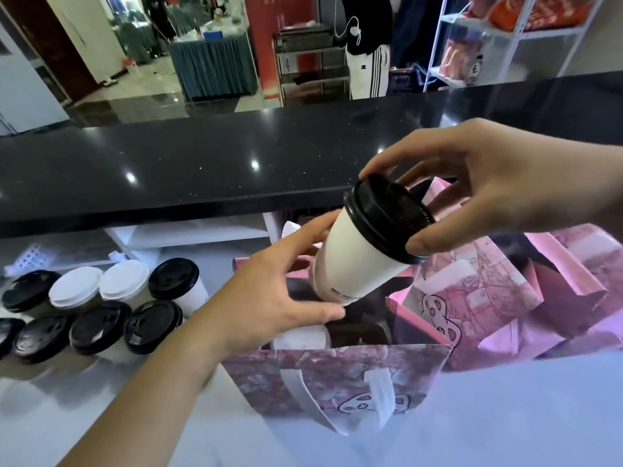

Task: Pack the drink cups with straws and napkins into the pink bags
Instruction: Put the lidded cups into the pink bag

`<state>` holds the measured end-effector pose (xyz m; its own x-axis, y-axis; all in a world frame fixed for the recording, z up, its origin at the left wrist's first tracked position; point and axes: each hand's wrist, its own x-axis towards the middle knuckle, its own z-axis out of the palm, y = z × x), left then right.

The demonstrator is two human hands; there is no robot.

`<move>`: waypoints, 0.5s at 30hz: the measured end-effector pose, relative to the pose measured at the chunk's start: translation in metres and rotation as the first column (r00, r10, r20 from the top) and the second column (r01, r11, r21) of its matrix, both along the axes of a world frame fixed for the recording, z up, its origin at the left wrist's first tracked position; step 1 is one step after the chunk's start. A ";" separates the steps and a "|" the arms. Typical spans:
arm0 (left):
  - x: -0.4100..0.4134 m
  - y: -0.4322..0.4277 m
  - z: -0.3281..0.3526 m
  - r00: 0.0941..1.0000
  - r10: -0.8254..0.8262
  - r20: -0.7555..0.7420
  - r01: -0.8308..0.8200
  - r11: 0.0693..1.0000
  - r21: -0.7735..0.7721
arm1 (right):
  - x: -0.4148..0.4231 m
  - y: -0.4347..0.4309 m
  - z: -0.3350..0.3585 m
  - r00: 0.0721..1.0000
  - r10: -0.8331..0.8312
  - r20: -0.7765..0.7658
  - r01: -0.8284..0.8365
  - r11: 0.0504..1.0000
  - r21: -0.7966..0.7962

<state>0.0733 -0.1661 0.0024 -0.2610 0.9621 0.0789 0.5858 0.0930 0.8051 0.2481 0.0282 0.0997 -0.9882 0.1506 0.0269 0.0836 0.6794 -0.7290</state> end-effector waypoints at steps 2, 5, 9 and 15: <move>-0.006 -0.010 -0.002 0.974 -0.023 -0.225 -0.011 0.989 -0.147 | 0.002 -0.004 0.001 1.000 -0.014 0.018 0.013 0.997 0.080; -0.012 -0.021 -0.012 0.862 -0.137 -0.488 -0.019 0.954 -0.300 | 0.005 -0.013 0.002 0.998 0.013 0.059 -0.022 0.988 0.156; -0.014 -0.027 -0.019 0.866 -0.192 -0.461 0.015 0.933 -0.360 | -0.006 -0.033 -0.012 0.991 0.075 0.113 -0.111 0.929 0.353; -0.006 -0.023 -0.015 0.830 -0.285 -0.479 0.028 0.879 -0.475 | -0.026 -0.052 -0.043 0.926 0.070 0.372 -0.281 0.786 0.551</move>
